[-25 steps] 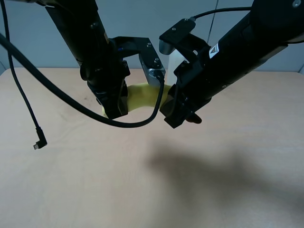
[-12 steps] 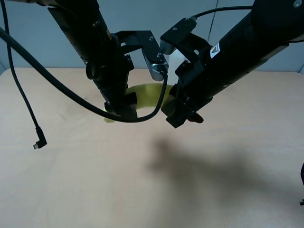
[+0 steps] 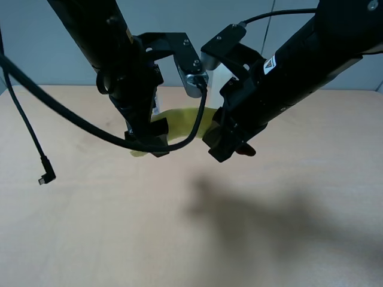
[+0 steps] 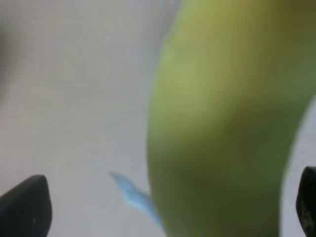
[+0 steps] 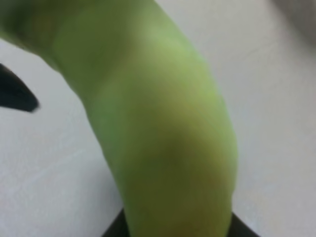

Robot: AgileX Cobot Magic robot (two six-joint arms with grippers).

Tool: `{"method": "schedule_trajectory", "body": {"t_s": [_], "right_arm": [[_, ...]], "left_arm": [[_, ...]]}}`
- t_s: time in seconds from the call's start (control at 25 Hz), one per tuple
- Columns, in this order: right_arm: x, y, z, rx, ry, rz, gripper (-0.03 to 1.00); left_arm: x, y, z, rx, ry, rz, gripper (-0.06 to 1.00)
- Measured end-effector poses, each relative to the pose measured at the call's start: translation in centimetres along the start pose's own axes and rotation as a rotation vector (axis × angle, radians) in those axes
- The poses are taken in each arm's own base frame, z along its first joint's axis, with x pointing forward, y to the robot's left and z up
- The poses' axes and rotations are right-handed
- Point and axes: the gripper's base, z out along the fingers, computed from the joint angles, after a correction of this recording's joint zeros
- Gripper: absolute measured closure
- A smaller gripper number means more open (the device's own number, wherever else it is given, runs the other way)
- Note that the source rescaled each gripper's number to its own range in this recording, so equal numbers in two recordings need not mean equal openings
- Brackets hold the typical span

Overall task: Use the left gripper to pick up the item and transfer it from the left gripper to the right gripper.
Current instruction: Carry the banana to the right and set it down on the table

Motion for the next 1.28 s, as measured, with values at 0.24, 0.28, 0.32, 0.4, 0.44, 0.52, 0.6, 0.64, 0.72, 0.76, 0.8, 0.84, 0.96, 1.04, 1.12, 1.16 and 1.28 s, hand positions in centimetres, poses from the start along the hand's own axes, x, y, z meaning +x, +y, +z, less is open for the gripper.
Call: {"method": "schedule_trajectory", "body": {"t_s": [0.24, 0.28, 0.32, 0.4, 0.44, 0.52, 0.6, 0.64, 0.72, 0.76, 0.8, 0.84, 0.96, 1.04, 1.12, 1.16, 1.28], "right_arm": [[0.0, 0.0, 0.0, 0.000, 0.000, 0.000, 0.95], [0.0, 0.0, 0.0, 0.000, 0.000, 0.000, 0.95], [0.0, 0.0, 0.0, 0.000, 0.000, 0.000, 0.95], [0.0, 0.0, 0.0, 0.000, 0.000, 0.000, 0.95], [0.0, 0.0, 0.0, 0.000, 0.001, 0.000, 0.95], [0.0, 0.0, 0.0, -0.002, 0.003, 0.000, 0.95], [0.0, 0.0, 0.0, -0.002, 0.003, 0.000, 0.95], [0.0, 0.0, 0.0, -0.002, 0.003, 0.000, 0.95], [0.0, 0.0, 0.0, -0.002, 0.004, 0.000, 0.95], [0.0, 0.0, 0.0, -0.002, 0.004, 0.000, 0.95], [0.0, 0.0, 0.0, -0.002, 0.004, 0.000, 0.95], [0.0, 0.0, 0.0, -0.002, 0.005, 0.000, 0.95], [0.0, 0.0, 0.0, -0.003, 0.005, 0.000, 0.95], [0.1, 0.0, 0.0, -0.003, 0.006, 0.000, 0.95], [0.1, 0.0, 0.0, -0.003, 0.006, 0.000, 0.95], [0.1, 0.0, 0.0, -0.004, 0.008, 0.000, 0.95], [0.1, 0.0, 0.0, -0.005, 0.010, 0.000, 0.95]], "left_arm": [[0.8, -0.8, -3.8, -0.039, -0.038, 0.017, -0.05], [1.0, -1.0, -4.3, -0.041, -0.041, 0.019, -0.05], [1.2, -1.2, -5.0, -0.046, -0.048, 0.021, -0.05], [1.7, -1.7, -6.3, -0.050, -0.056, 0.023, -0.05], [1.9, -2.0, -7.0, -0.054, -0.063, 0.018, -0.05], [2.4, -2.3, -8.3, -0.075, -0.082, -0.004, -0.05], [3.0, -2.6, -9.7, -0.118, -0.102, -0.037, -0.05], [3.3, -2.7, -10.5, -0.142, -0.114, -0.055, -0.05], [4.1, -3.1, -12.0, -0.184, -0.129, -0.093, -0.05], [4.5, -3.3, -12.7, -0.199, -0.136, -0.107, -0.05], [4.9, -3.6, -13.4, -0.211, -0.148, -0.122, -0.05], [5.3, -3.8, -14.0, -0.218, -0.155, -0.142, -0.05], [6.7, -5.0, -16.0, -0.229, -0.180, -0.190, -0.05], [7.7, -5.8, -17.2, -0.234, -0.197, -0.213, -0.05], [8.8, -6.6, -18.3, -0.233, -0.203, -0.236, -0.06], [9.2, -6.9, -18.8, -0.241, -0.222, -0.245, -0.06], [10.7, -8.1, -20.3, -0.263, -0.288, -0.287, -0.06]]}}
